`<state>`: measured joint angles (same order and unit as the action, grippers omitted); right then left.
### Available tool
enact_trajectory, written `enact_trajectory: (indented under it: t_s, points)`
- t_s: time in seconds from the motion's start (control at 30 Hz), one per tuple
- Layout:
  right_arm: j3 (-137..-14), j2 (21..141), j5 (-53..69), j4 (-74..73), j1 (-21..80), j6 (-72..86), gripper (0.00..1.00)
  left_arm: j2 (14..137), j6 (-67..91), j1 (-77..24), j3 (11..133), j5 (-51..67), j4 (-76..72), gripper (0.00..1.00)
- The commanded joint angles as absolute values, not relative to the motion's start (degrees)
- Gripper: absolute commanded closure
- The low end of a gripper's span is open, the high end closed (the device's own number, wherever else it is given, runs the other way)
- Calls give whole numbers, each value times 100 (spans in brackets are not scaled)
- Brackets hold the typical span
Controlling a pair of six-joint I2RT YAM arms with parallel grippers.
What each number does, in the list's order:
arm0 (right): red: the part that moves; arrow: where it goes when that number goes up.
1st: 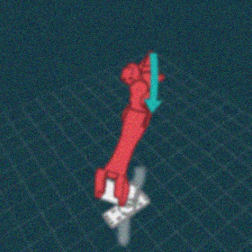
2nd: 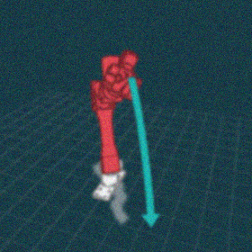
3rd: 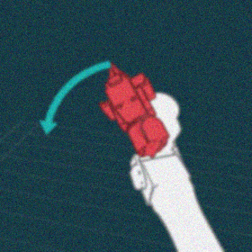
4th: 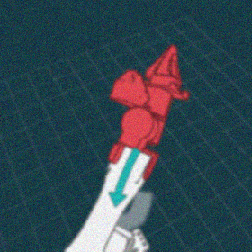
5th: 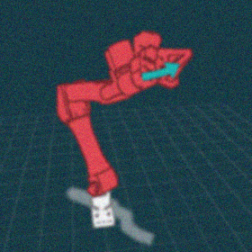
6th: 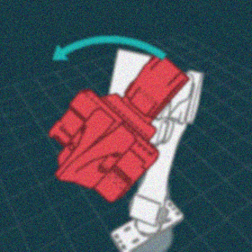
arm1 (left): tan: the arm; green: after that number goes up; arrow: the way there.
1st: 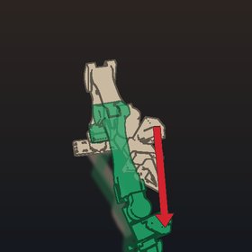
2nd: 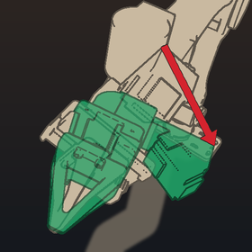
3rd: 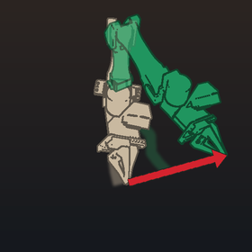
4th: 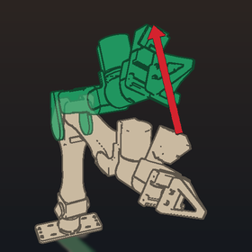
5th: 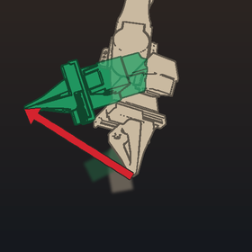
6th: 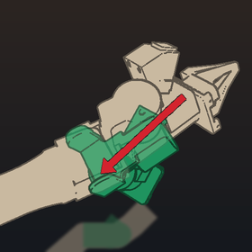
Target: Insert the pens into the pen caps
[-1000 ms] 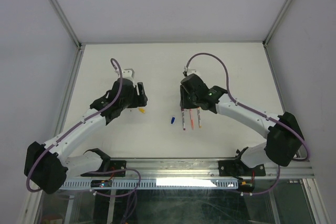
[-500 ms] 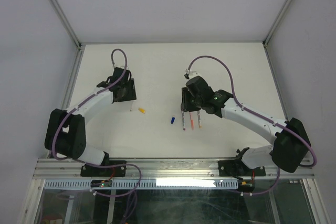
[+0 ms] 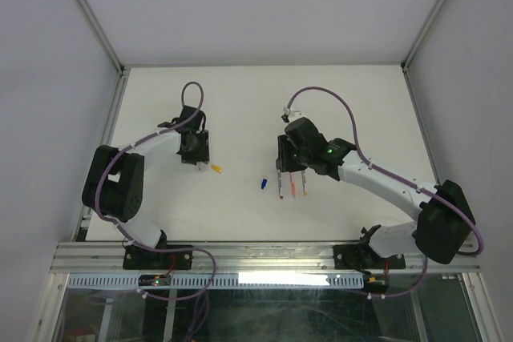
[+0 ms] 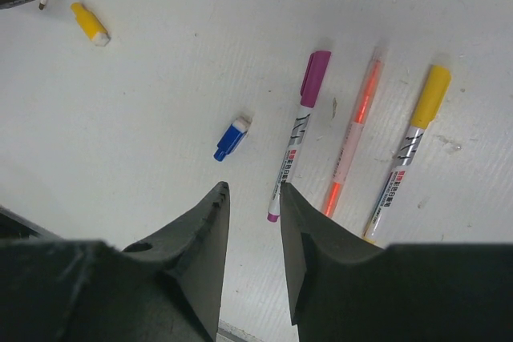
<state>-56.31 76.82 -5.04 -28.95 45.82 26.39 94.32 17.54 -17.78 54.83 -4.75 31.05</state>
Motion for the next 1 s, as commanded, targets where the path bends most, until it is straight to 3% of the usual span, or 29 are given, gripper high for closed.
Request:
enact_trajectory:
  t_s: [0.0, 0.57, 0.77, 0.97]
  points:
    - [-5661, 7496, -384, -2628, 4544, 2516, 66, 9532, 1613, -1775, 5753, -546, 3137, 59]
    - [-5661, 7400, -535, -2636, 4512, 2499, 66, 9624, 1441, -1783, 5729, -123, 3155, 89]
    - [-5607, 7168, -456, -2392, 4501, 2517, 67, 9060, 1259, -1801, 5657, 196, 3116, 93]
    - [-4997, 6563, 116, -899, 4505, 2222, 65, 7979, 917, -1883, 5616, 991, 3112, 94]
